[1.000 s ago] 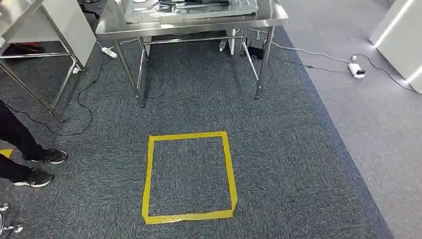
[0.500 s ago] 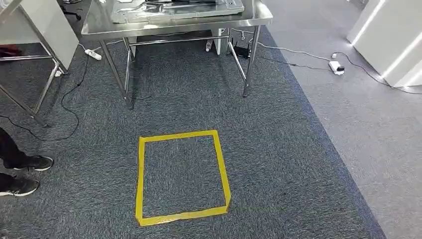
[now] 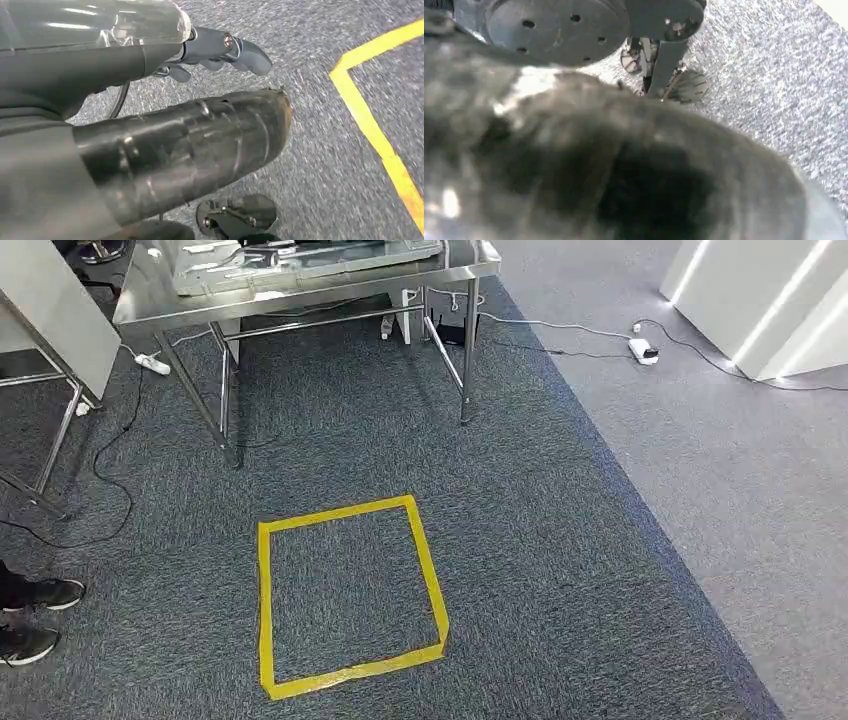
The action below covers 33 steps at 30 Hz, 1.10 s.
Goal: Take the parts from the cabinet and place them on the table.
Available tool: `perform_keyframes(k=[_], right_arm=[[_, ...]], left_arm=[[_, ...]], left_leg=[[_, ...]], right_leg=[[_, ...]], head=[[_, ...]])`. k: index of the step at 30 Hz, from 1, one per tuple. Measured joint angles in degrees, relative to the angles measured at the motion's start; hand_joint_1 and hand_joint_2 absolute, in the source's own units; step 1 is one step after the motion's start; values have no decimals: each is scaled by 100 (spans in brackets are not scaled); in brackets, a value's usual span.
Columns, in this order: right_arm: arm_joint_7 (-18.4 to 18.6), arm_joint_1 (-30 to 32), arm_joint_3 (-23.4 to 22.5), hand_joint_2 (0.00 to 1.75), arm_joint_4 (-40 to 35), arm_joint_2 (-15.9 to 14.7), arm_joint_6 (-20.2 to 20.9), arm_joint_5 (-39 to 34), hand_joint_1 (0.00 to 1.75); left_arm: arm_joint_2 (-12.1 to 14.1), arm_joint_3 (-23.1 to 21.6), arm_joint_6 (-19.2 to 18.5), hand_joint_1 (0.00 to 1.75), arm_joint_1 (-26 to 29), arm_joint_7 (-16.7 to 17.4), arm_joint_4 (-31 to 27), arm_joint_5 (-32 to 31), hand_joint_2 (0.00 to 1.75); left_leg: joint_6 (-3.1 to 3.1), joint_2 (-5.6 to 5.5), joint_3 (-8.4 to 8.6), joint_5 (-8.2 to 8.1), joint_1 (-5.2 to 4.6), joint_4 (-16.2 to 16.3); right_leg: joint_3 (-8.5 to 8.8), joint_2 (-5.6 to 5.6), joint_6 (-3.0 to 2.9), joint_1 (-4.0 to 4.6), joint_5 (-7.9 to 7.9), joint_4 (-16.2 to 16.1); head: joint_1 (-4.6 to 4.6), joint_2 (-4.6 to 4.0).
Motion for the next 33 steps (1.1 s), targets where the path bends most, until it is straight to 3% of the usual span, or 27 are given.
perform_keyframes(k=[2, 3, 4, 5, 7, 8, 9, 10, 13, 14, 15, 16, 18, 19, 20, 21, 22, 23, 24, 25, 28, 29, 30, 31, 33], right_arm=[[0, -3, 0, 0, 0, -2, 9, 11, 0], [2, 1, 0, 0, 2, -2, 15, 33, 0], [2, 2, 0, 0, 4, -2, 17, 41, 0], [2, 4, 0, 0, 4, -2, 37, 48, 0], [2, 1, 4, 0, 9, 0, 76, 52, 0], [2, -3, 9, 0, 9, 0, 100, 57, 0], [2, -10, 13, 0, 11, 7, 112, 61, 0], [2, -30, 18, 0, 11, 4, 114, 70, 0], [9, -14, 22, 0, 13, 4, 118, 92, 0], [9, -4, 22, 0, 17, -6, 116, 107, 0], [11, 0, 22, 0, 17, -7, 118, 111, 0], [26, -6, 22, 0, 17, -7, 118, 118, 0], [28, -16, 22, 0, 20, -9, 120, 125, 0], [28, -14, 22, 0, 20, -9, 122, 125, 0], [31, -7, 22, 0, 20, -9, 133, 125, 0], [35, -1, 22, 0, 22, -9, 138, 127, 0], [44, 4, 22, 0, 22, -11, 155, 138, 0], [48, 2, 22, 0, 22, -18, 166, 144, 0], [59, -12, 24, 0, 22, -24, 173, 151, 0], [79, -29, 26, 0, 22, -24, 188, 162, 0], [111, -9, 26, 0, 22, -24, 188, 175, 0], [114, -5, 26, 0, 24, -24, 188, 179, 0], [114, 0, 26, 0, 26, -20, 188, 190, 0], [114, -4, 26, 0, 26, -22, 186, 192, 0], [114, -16, 28, 0, 26, -24, 192, 216, 0]], left_arm=[[0, 2, 0, 0, 6, 0, 0, -11, 0], [0, 2, 0, 0, 14, 0, 0, -11, 0], [0, 2, 0, 0, 23, 0, 0, -11, 0], [0, 2, 0, 0, 31, -4, 0, -11, 0], [0, 4, 0, 0, 29, -7, 0, -11, 0], [2, 7, 0, 0, 26, -7, 0, -11, 0], [9, 9, 2, 0, 31, -7, 0, -9, 0], [9, 9, 2, 0, 30, -7, 0, -9, 0], [7, 9, 2, 0, 11, -4, 0, -11, 0], [-29, 11, 2, 0, 20, 4, 0, -2, 0], [-17, 13, 15, 0, 20, 4, 0, 2, 0], [-20, 13, 20, 0, 18, 4, 0, 4, 0], [-20, 15, 20, 0, 34, 7, 0, 6, 0], [-17, 15, 20, 0, 39, 11, 0, 7, 0], [-17, 17, 20, 0, 39, 13, 0, 7, 0], [-20, 17, 20, 0, 35, 13, 0, 7, 0], [-20, 17, 20, 0, 32, 13, 0, 7, 0], [-24, 17, 20, 0, 30, 13, 0, 7, 0], [-28, 17, 22, 0, 32, 13, 0, 9, 0], [-28, 17, 28, 0, 33, 13, 0, 9, 0], [-31, 20, 37, 0, 15, 13, 0, 9, 0], [-31, 20, 37, 0, 13, 13, 0, 9, 0], [-31, 20, 42, 0, 14, 13, 0, 9, 0], [-31, 20, 46, 0, 13, 13, 0, 9, 0], [-31, 22, 55, 0, 30, 24, 0, 7, 0]], left_leg=[[-23, -68, -424, -460, 6, 923], [-24, -76, -631, -604, 4, 1360], [-14, -76, -714, -590, 4, 1529], [5, -76, -656, -431, 4, 1410], [76, -132, -257, 89, -5, 574], [134, -305, -18, 321, -17, 71], [200, -540, 92, 321, -20, -219], [184, -514, 143, 299, -13, -371], [207, -416, 127, 309, -59, -342], [262, -302, 186, 397, 44, -476], [283, -253, 203, 417, 17, -515], [327, -191, 199, 429, 14, -520], [335, -56, 164, 420, -6, -508], [335, 19, 157, 414, -9, -502], [330, 87, 154, 410, -9, -496], [322, 141, 156, 402, -8, -488], [305, 205, 167, 384, -4, -474], [278, 252, 180, 361, -4, -450], [241, 302, 189, 333, -12, -427], [194, 342, 180, 302, -57, -390], [122, 461, 221, 305, -54, -416], [91, 508, 245, 287, -54, -411], [61, 352, 211, 192, -8, -330], [41, 118, 96, -16, -10, -67], [10, -46, -366, -525, 4, 931]], right_leg=[[-42, 57, -30, 16, 20, 6], [-62, 100, -39, 29, 25, 13], [-73, 147, -39, 38, 26, 27], [-74, 198, -39, 46, 26, 39], [-63, 329, -37, 63, 27, 50], [-60, 380, -29, 62, 32, 50], [-76, 409, -6, 70, 43, 59], [-109, 482, 22, 78, 45, 86], [-152, 606, 132, 20, 104, 46], [-154, 625, 174, 51, 94, 86], [-214, 396, 198, 69, -19, 206], [-379, 240, 217, 58, -260, 531], [-784, 138, 261, 32, -694, 1395], [-915, 120, 283, 16, -785, 1689], [-915, 106, 300, -1, -731, 1727], [-782, 83, 310, -11, -566, 1506], [-484, 29, 309, -19, -298, 989], [-184, -94, 294, -17, -85, 470], [30, -343, 256, 3, -56, 55], [32, -336, 207, 57, -58, 28], [-23, -172, 128, 78, -55, 45], [-13, -113, 80, 40, -27, -3], [14, -76, 46, 5, 0, -36], [3, -23, 19, 1, 10, -38], [-29, 76, -19, 9, 23, -34]], head=[[2, 0], [2, 0], [0, 0], [2, 0], [0, 0], [2, 0], [7, 0], [2, 0], [4, 0], [2, 0], [20, 0], [44, 0], [44, 0], [46, 0], [44, 0], [46, 0], [46, 0], [46, 0], [48, 0], [40, 0], [37, 0], [39, 0], [40, 0], [24, 0], [24, 0]])
